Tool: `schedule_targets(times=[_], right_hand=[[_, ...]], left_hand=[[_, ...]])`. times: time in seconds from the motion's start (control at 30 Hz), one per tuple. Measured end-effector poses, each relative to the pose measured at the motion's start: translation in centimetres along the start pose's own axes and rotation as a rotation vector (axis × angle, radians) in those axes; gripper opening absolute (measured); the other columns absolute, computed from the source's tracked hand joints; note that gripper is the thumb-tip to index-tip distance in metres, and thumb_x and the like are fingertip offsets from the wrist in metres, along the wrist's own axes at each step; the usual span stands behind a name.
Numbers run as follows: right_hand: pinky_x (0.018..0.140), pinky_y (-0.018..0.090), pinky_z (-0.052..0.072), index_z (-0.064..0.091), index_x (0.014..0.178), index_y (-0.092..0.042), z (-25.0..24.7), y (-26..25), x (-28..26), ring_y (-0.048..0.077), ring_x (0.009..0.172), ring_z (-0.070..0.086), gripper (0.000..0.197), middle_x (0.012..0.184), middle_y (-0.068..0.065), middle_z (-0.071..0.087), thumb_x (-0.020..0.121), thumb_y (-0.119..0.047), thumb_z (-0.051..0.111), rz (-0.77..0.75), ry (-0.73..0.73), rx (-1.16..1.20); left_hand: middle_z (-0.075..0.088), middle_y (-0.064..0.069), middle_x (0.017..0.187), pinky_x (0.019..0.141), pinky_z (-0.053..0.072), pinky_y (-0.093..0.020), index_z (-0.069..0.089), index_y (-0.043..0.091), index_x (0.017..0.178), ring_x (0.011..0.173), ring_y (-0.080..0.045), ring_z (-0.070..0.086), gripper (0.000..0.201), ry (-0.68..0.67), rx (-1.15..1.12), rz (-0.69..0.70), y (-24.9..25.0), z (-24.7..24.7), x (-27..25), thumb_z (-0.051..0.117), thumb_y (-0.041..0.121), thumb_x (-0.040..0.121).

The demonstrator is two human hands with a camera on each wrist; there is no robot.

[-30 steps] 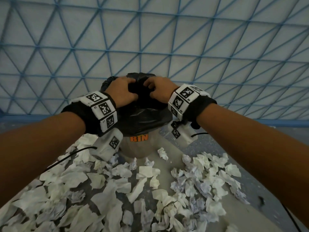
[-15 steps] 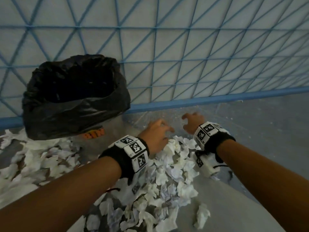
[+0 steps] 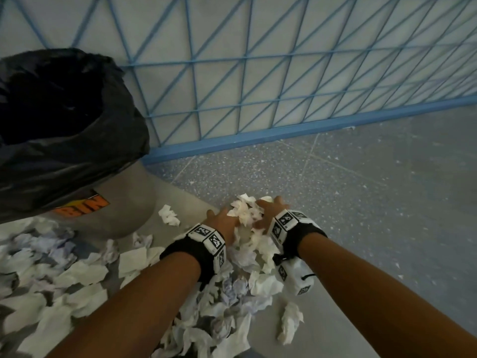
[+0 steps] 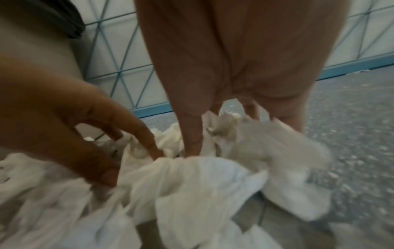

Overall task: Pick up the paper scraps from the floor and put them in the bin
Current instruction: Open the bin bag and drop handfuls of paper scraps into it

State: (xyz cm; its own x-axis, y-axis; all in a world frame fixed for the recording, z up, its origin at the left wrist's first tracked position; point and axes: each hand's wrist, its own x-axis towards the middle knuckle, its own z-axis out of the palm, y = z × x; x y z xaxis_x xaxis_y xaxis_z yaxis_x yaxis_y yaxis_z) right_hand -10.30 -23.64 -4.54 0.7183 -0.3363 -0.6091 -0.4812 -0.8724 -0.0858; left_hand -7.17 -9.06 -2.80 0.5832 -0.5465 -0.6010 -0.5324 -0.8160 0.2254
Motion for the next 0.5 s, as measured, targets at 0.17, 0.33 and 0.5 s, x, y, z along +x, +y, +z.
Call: schedule_targets(times=[0.17,0.33,0.5], right_hand=[[0.099,0.038,0.043,0.056,0.117,-0.012,-0.8,-2.1,-0.8,0.036,0.118,0.049,0.037,0.131,0.019,0.051,0.089,-0.035,0.049,-0.058,0.120,0.200],[0.090,0.032,0.044,0.063,0.114,-0.002,-4.8,-3.0,-3.3,0.033,0.114,0.057,0.031,0.118,0.021,0.064,0.088,-0.018,0.058,-0.105,0.363,0.424],[0.078,0.030,0.042,0.064,0.110,-0.001,-9.8,-4.5,-7.1,0.033,0.107,0.062,0.028,0.111,0.022,0.068,0.086,-0.015,0.063,-0.219,0.514,0.579]], left_hand=[[0.048,-0.014,0.132,0.102,0.039,-0.035,0.057,0.008,0.119,0.122,-0.032,0.046,0.031,0.192,-0.124,0.010,-1.0,-1.2,-0.7,0.052,0.015,0.089],[0.062,-0.017,0.117,0.091,0.043,-0.033,0.064,0.004,0.108,0.110,-0.031,0.057,0.024,0.458,-0.474,0.047,-1.9,-5.0,-3.8,0.056,0.017,0.088],[0.061,-0.014,0.113,0.073,0.031,-0.020,0.061,0.007,0.104,0.104,-0.028,0.056,0.021,0.659,-0.585,0.137,-3.0,-9.3,-8.2,0.055,0.021,0.090]])
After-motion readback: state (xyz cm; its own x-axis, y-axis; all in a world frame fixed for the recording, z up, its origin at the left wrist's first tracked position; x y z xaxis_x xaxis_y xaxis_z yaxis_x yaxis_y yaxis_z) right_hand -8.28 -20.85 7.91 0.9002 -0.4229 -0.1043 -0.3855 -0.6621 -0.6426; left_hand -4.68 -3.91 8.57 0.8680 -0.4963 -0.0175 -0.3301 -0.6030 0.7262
